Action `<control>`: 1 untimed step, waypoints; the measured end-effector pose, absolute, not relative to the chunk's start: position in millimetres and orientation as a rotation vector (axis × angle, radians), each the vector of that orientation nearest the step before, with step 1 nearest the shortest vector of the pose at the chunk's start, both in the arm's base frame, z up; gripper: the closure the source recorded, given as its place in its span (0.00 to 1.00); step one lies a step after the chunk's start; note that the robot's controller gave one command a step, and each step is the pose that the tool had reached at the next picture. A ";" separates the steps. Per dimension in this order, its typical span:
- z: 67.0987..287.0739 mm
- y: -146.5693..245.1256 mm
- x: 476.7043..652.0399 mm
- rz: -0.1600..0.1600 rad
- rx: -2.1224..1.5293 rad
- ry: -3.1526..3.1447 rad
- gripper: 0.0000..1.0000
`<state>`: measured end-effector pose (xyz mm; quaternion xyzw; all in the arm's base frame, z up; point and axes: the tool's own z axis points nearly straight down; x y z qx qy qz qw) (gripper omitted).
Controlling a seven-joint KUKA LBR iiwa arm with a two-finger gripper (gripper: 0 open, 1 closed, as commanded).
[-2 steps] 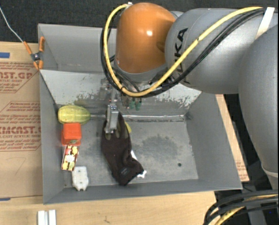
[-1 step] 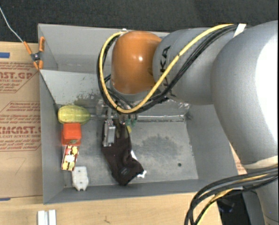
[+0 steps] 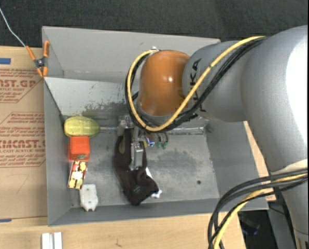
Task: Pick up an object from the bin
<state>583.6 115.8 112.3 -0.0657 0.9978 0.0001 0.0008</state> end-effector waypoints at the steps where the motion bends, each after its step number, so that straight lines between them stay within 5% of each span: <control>1: 72.0 64.8 557.4 0.003 -0.605 3.081 1.00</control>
Offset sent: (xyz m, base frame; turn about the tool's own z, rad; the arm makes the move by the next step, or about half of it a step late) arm 0.0000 0.0000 0.0000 0.0000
